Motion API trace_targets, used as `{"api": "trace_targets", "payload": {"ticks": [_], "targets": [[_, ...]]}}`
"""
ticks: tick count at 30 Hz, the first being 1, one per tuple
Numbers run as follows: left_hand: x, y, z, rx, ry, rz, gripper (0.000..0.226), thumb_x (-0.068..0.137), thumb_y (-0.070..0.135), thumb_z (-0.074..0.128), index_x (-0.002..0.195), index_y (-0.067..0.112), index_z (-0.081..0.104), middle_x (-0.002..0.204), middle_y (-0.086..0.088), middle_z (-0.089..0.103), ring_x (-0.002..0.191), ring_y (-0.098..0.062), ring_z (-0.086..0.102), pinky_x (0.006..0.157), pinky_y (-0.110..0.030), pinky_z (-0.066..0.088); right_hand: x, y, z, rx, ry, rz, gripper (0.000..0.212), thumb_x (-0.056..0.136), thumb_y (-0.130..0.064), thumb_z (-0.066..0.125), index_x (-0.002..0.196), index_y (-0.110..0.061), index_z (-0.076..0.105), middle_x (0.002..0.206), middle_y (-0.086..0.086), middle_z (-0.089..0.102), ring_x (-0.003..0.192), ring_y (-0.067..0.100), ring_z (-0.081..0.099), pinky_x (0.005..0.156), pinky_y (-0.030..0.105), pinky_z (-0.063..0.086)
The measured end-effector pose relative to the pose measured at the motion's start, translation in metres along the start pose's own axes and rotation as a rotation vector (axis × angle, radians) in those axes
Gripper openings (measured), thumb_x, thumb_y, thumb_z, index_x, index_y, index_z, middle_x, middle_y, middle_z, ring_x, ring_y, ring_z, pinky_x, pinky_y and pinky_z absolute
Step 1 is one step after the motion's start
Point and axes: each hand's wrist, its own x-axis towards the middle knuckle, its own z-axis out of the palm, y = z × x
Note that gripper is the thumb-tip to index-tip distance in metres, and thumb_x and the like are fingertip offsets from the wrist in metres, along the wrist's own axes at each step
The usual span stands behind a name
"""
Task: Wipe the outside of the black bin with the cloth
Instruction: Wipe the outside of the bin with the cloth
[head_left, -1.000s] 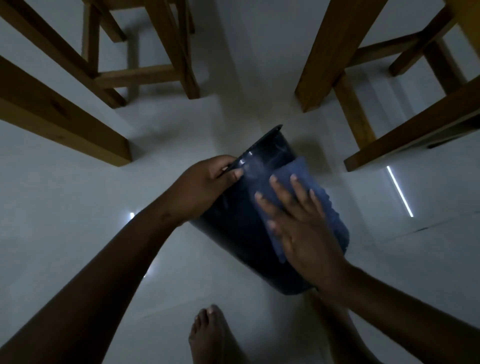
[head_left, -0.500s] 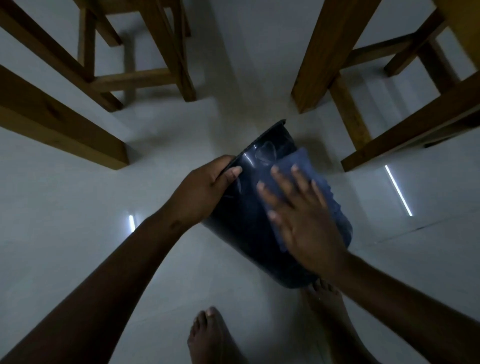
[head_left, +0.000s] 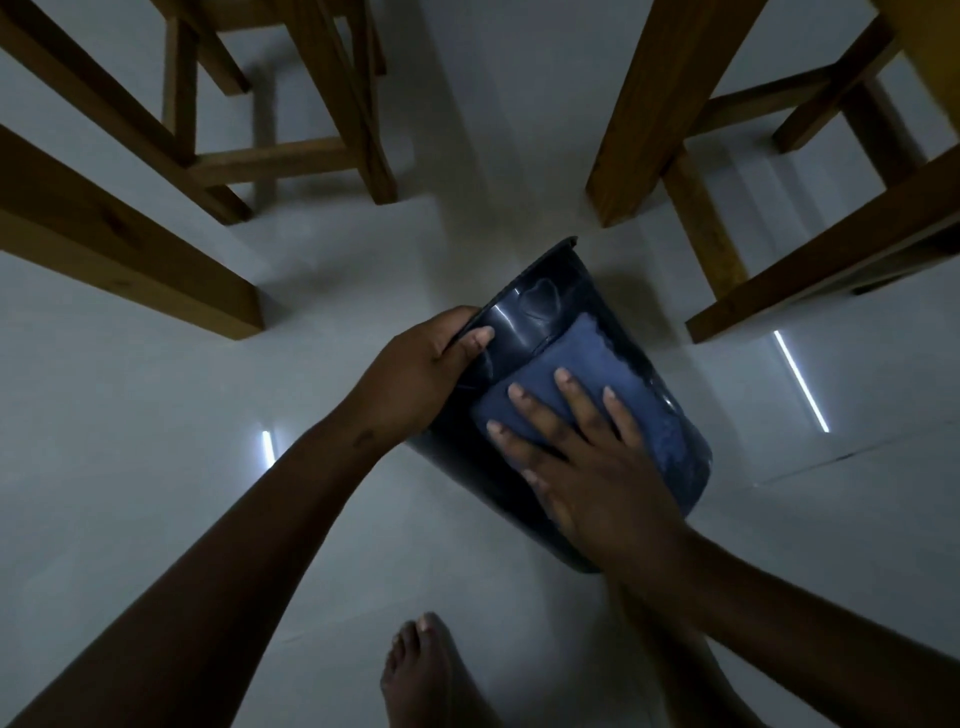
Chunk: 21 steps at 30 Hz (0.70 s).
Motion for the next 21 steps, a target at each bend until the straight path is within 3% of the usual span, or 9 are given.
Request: {"api": "trace_targets", "payload": {"ticks": [5, 8, 10, 15, 17, 21], "targets": [[-0.002, 0.0, 0.002, 0.02, 0.0, -0.044, 0.022, 0.101, 0.036, 0.038, 0.1, 0.031, 0.059, 0.086, 0.014, 0.063, 0.082, 0.001, 0.059, 0.067, -0.008, 0.04, 0.027, 0.039, -0.017, 0.35, 0.113, 0.372, 0.052, 0.099, -0.038, 0.022, 0.15, -0.03, 0.016, 0.16, 0.0, 0.014, 0.146, 0.025, 0.013, 0.113, 0.05, 0.026], [-0.011, -0.003, 0.003, 0.041, 0.034, -0.088, 0.03, 0.1, 0.041, 0.035, 0.075, 0.035, 0.051, 0.072, 0.013, 0.06, 0.069, 0.008, 0.058, 0.059, -0.003, 0.038, 0.027, 0.036, -0.015, 0.347, 0.092, 0.358, 0.054, 0.099, -0.039, 0.02, 0.152, -0.029, 0.012, 0.161, -0.001, 0.009, 0.147, 0.025, 0.007, 0.115, 0.047, 0.022], [-0.013, -0.001, 0.007, 0.073, 0.075, -0.093, 0.034, 0.1, 0.043, 0.034, 0.07, 0.034, 0.047, 0.067, 0.012, 0.058, 0.064, 0.007, 0.058, 0.057, -0.007, 0.038, 0.02, 0.022, -0.016, 0.304, 0.072, 0.334, 0.054, 0.099, -0.038, 0.02, 0.151, -0.031, 0.009, 0.161, -0.001, 0.006, 0.147, 0.025, 0.001, 0.116, 0.048, 0.017], [-0.003, 0.01, 0.004, 0.004, 0.011, -0.096, 0.038, 0.099, 0.044, 0.037, 0.094, 0.014, 0.06, 0.088, -0.004, 0.068, 0.083, -0.018, 0.064, 0.075, -0.033, 0.049, 0.002, 0.001, -0.008, 0.143, 0.052, 0.109, 0.056, 0.097, -0.043, 0.034, 0.15, -0.03, 0.02, 0.16, 0.001, 0.009, 0.147, 0.032, 0.002, 0.114, 0.055, 0.013], [-0.005, 0.01, -0.001, -0.027, -0.03, -0.097, 0.032, 0.099, 0.04, 0.04, 0.103, 0.016, 0.06, 0.096, -0.003, 0.069, 0.089, -0.016, 0.064, 0.08, -0.033, 0.05, 0.006, 0.011, -0.009, 0.183, 0.07, 0.094, 0.057, 0.096, -0.046, 0.035, 0.149, -0.031, 0.022, 0.16, 0.0, 0.012, 0.147, 0.03, 0.003, 0.115, 0.051, 0.013], [-0.008, 0.009, -0.006, 0.013, -0.076, -0.092, 0.023, 0.099, 0.035, 0.042, 0.11, 0.022, 0.058, 0.101, 0.008, 0.064, 0.091, 0.001, 0.058, 0.077, -0.022, 0.048, 0.029, 0.04, -0.013, 0.377, 0.117, 0.303, 0.056, 0.097, -0.05, 0.025, 0.15, -0.031, 0.017, 0.16, -0.002, 0.013, 0.146, 0.023, 0.013, 0.114, 0.043, 0.019]]}}
